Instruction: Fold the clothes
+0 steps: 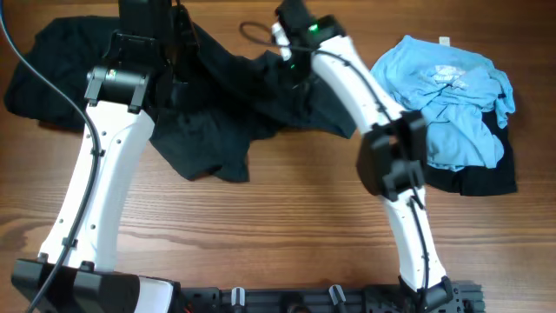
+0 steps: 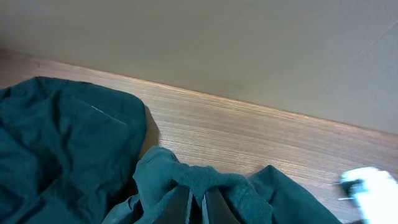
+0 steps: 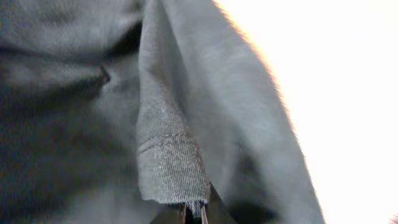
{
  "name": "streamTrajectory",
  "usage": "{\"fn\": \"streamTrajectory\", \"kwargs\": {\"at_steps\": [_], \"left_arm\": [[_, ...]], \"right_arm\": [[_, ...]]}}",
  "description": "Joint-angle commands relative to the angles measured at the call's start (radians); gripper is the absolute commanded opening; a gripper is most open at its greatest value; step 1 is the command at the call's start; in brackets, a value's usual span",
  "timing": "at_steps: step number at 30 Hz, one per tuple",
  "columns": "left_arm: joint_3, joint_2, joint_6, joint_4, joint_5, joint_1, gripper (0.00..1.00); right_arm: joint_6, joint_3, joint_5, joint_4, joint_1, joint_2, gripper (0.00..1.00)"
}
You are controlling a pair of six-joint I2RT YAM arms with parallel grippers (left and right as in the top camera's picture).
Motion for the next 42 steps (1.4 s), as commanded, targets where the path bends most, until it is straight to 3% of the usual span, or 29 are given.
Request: {"fn": "streamTrajectory", "kwargs": {"at_steps": [1, 8, 21, 35, 42], "left_arm": [[0.05, -0.076, -0.014, 0.008, -0.058, -0.002, 0.04], [0.059, -0.203, -0.008, 0.003, -0.135, -0.002, 0.04], [0.059, -0.553, -0.008, -0.029, -0.208, -0.002, 0.04], [0.06, -0.649, -0.025, -0.14, -0.207, -0.002, 0.04], [0.059, -0.465, -0.047, -0.229, -0.16, -0.002, 0.04]], "right_arm": [[0.018, 0.085, 0.018, -0.027, -0.07, -0.258, 0.04], [0.016, 0.085, 0.019, -0.058, -0.2, -0.59, 0.04], [0.112, 0.085, 0.05, -0.252, -0.25, -0.933, 0.04], [0.257, 0.076, 0.002, -0.447, -0.25, -0.961, 0.04], [0.259, 0.075, 0.029, -0.446, -0.273, -0.818, 0.04]]}}
